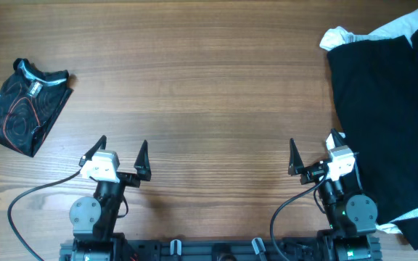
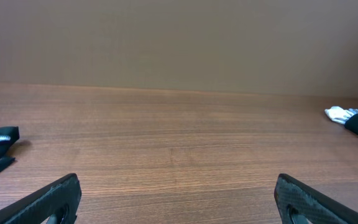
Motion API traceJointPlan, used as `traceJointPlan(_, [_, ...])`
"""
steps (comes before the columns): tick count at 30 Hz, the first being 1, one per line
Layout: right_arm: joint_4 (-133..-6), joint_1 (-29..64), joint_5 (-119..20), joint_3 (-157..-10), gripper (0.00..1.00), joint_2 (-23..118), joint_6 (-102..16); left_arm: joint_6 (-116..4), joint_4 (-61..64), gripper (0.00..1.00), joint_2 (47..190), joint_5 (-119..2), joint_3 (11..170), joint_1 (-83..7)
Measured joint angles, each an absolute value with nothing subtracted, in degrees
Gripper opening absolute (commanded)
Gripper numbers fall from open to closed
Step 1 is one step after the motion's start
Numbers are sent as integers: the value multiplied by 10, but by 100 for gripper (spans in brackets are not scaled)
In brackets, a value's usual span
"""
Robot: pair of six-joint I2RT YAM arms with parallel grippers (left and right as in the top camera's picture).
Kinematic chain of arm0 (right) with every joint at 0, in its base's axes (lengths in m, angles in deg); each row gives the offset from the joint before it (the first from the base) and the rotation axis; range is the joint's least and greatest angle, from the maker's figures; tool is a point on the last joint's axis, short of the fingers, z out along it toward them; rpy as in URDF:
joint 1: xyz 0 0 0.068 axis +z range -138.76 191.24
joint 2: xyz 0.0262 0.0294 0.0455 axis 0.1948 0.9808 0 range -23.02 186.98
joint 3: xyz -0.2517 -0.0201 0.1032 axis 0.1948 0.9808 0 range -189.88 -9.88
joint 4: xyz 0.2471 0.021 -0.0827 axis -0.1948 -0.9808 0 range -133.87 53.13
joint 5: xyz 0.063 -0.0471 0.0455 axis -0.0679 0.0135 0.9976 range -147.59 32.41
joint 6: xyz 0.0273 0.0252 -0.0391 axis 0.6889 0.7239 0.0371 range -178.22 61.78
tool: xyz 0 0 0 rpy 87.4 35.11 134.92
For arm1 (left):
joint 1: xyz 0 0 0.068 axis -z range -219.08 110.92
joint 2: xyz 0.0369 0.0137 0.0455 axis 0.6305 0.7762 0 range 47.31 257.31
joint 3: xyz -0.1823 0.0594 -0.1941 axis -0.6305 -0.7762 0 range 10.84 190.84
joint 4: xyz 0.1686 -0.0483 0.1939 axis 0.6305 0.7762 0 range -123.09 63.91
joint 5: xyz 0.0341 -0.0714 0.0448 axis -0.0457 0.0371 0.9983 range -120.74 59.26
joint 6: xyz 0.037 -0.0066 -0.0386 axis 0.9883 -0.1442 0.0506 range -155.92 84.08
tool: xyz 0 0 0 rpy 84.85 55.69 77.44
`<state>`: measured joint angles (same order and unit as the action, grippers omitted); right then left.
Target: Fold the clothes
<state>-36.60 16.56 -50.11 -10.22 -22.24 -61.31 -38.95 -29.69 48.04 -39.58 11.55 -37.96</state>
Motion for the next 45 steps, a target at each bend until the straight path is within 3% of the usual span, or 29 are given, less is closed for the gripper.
traceJointPlan(39, [-366, 166, -501, -102, 100, -222, -613, -390, -297, 100, 480, -396, 116, -380])
traceJointPlan(45, [-367, 166, -501, -102, 100, -221, -549, -390, -297, 100, 480, -396, 116, -380])
